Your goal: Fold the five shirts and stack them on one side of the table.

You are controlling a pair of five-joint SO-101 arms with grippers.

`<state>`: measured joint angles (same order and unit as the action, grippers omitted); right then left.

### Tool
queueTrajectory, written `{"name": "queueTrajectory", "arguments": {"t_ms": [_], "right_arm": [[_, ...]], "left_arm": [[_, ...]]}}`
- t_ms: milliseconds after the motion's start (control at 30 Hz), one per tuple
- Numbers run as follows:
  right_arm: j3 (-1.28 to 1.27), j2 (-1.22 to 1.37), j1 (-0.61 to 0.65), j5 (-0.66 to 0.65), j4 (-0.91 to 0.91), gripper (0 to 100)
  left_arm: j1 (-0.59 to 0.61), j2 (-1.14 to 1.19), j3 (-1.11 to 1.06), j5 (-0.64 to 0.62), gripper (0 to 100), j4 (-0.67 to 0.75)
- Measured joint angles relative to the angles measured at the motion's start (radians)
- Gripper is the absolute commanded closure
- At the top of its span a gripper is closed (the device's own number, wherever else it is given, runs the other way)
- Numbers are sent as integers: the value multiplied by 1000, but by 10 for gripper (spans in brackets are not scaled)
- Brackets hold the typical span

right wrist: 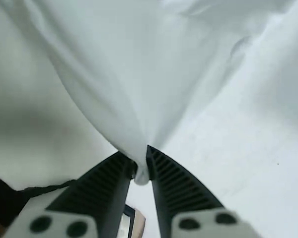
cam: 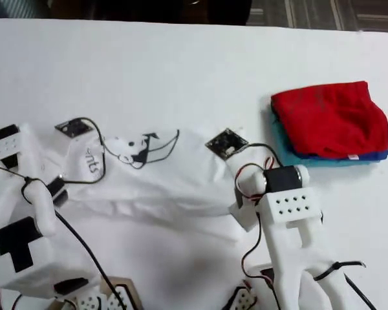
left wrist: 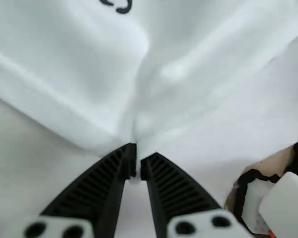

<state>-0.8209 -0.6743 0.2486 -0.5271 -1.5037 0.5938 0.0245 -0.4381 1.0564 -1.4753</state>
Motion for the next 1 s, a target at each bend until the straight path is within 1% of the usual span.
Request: {"name": "queueTrajectory", "arguments": {"t_ms": [167, 233, 300, 367, 433, 467, 600, 700, 733, 767, 800, 833, 867, 933, 1000], "right_arm": [[-8, 0, 0, 0, 5, 978], [-12, 0, 0, 0, 0, 969], [-12, 0, 0, 0, 0, 913], [-12, 0, 0, 0, -3, 827], [-12, 0, 3, 0, -5, 763], [-12, 0, 15, 0, -5, 758], [-3, 0, 104, -29, -6, 797], [69, 0, 166, -32, -8, 831], [101, 0, 170, -32, -8, 860], [140, 0, 172, -32, -8, 910], [176, 0, 167, -29, -5, 977], [215, 0, 166, -14, 15, 988], [241, -2, 158, 17, 44, 964], [256, -2, 132, 89, 133, 983], [258, 15, 118, 123, 233, 978]], "left_arm": [[0, 0, 0, 0, 972, 0], [0, 0, 0, 0, 949, 0], [0, 0, 0, 0, 888, 0], [3, 0, 8, 0, 823, -3], [18, 0, 49, 0, 808, -28], [28, 0, 78, 0, 814, -41], [68, 0, 229, 11, 815, -91], [83, 0, 373, 40, 823, -147], [83, 0, 417, 40, 850, -161], [81, 0, 456, 34, 906, -167], [78, 0, 477, 14, 978, -169], [72, 0, 485, -17, 978, -169], [54, 0, 485, -55, 950, -153], [-3, 0, 466, -147, 977, -100], [-80, 6, 439, -236, 970, -32]]}}
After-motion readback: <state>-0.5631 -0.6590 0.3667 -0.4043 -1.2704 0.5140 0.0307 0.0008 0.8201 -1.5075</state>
